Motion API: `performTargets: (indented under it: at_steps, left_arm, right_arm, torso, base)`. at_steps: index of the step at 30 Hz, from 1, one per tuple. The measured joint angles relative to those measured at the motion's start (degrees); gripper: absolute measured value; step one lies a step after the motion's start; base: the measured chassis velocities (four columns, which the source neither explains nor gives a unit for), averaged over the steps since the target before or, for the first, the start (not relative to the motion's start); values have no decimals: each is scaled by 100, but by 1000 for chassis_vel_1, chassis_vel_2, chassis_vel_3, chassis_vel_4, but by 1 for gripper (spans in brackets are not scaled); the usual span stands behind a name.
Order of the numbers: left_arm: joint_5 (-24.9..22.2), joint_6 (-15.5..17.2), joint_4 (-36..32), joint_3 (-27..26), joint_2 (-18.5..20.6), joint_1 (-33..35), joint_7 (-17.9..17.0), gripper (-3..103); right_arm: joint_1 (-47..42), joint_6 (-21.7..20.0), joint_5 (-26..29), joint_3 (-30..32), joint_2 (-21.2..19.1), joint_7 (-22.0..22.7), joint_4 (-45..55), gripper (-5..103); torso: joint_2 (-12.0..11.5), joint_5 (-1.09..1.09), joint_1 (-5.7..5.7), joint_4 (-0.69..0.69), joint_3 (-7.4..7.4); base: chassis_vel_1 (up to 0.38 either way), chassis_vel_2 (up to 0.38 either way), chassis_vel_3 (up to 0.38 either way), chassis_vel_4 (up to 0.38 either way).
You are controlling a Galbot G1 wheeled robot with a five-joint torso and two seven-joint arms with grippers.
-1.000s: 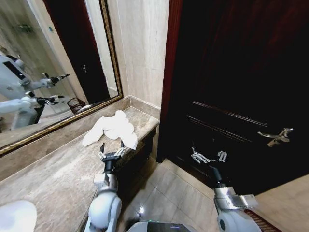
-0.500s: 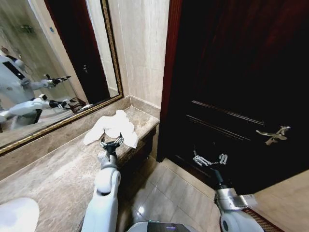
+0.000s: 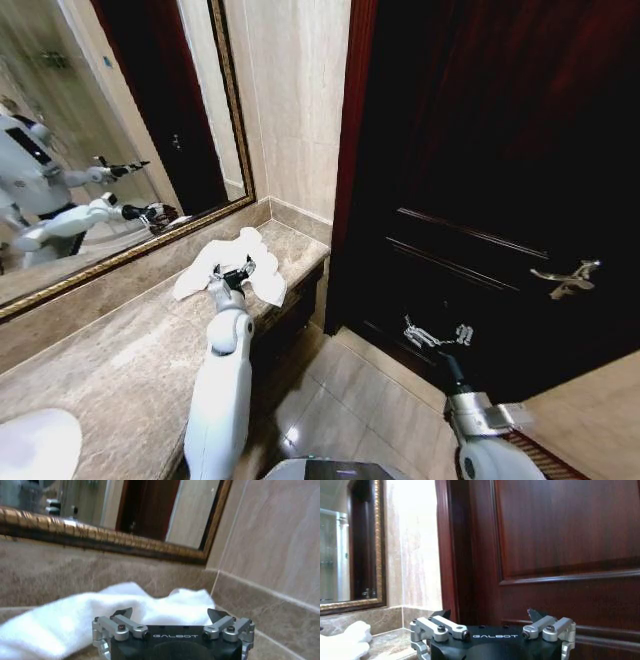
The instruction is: Discard the used towel into the hamper.
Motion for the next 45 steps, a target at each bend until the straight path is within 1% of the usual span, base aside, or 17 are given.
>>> performTargets:
  at_steps: [3, 5, 6, 8, 10, 16, 20, 23, 24, 26, 33, 35, 36, 38, 40, 42, 45]
  left_arm:
    - [127, -40, 297, -86, 256, -139, 23, 99]
    - [103, 25, 614, -125, 671, -326, 40, 99]
    - [103, 25, 614, -125, 671, -326, 40, 99]
    - [-54, 148, 720, -95, 870, -409, 33, 99]
    - [-689, 480, 908, 27, 1203, -581, -49, 100]
    - [-1210, 522, 1154, 162, 1434, -775, -50, 101]
    - [-1605, 470, 1443, 289, 1525, -1030, 66, 86]
    - [-1702, 357, 1616, 358, 1555, -1124, 101, 81]
    - [-1784, 286, 1709, 388, 1565, -1166, 133, 70]
    - [-1855, 244, 1765, 401, 1567, -1190, 144, 70]
    - [-2064, -88, 1921, 417, 1542, -1231, 221, 37]
    - [-2071, -123, 1921, 416, 1542, -1228, 234, 37]
    - [-2082, -167, 1921, 412, 1543, -1218, 222, 26]
    - [-2109, -183, 1907, 399, 1542, -1205, 205, 26]
    - [-2142, -201, 1833, 375, 1549, -1138, 215, 10]
    - [-2146, -207, 1823, 370, 1551, -1123, 221, 10]
    - [-2208, -266, 1741, 340, 1596, -1018, 249, 2]
  right_arm:
    - [58, 3, 9, -56, 52, 9, -86, 100]
    - [118, 5, 5, -81, 99, 9, -178, 100]
    - [118, 5, 5, -81, 99, 9, -178, 100]
    - [152, 5, 2, -82, 116, 37, -221, 100]
    - [196, 5, 1, -80, 146, 79, -285, 100]
    - [209, 15, -9, -71, 157, 101, -334, 100]
    - [220, 29, -21, -70, 151, 89, -343, 100]
    - [218, 34, -21, -69, 148, 85, -341, 100]
    - [216, 43, -23, -66, 146, 86, -333, 100]
    - [215, 46, -33, -65, 145, 110, -328, 100]
    - [199, 88, -55, -54, 166, 208, -282, 100]
    - [190, 99, -55, -49, 168, 215, -271, 100]
    - [172, 111, -55, -44, 170, 228, -256, 100]
    - [159, 121, -55, -43, 172, 234, -244, 100]
    - [141, 141, -57, -45, 182, 240, -229, 100]
    - [139, 145, -58, -46, 183, 240, -227, 100]
    - [147, 156, -73, -34, 180, 241, -226, 100]
  torso:
    - [0, 1, 0, 2, 0]
    - [0, 1, 0, 2, 0]
    - [0, 1, 0, 2, 0]
    - [0, 2, 0, 3, 0]
    - [0, 2, -1, 3, -1]
    - [0, 2, -1, 2, 0]
    - [0, 2, -1, 2, -1]
    - [0, 2, -1, 1, 0]
    - [0, 1, -1, 2, 0]
    - [0, 2, -1, 2, -1]
    - [0, 2, -1, 2, 0]
    - [0, 3, -1, 2, -1]
    - [0, 3, -1, 2, -1]
    - [0, 2, -1, 1, -1]
    - [0, 3, -1, 1, -1]
    - [0, 3, -1, 2, -1]
    - [0, 3, -1, 1, -1]
  base:
    - [0, 0, 0, 0]
    - [0, 0, 0, 0]
    - [0, 0, 0, 0]
    - [0, 0, 0, 0]
    - [0, 0, 0, 0]
    - [0, 0, 0, 0]
    - [0, 0, 0, 0]
    - [0, 0, 0, 0]
    - [0, 0, 0, 0]
    - [0, 0, 0, 0]
    - [0, 0, 0, 0]
    - [0, 0, 0, 0]
    - [0, 0, 0, 0]
    - [0, 0, 0, 0]
    - [0, 0, 0, 0]
    - [0, 0, 0, 0]
    - [0, 0, 0, 0]
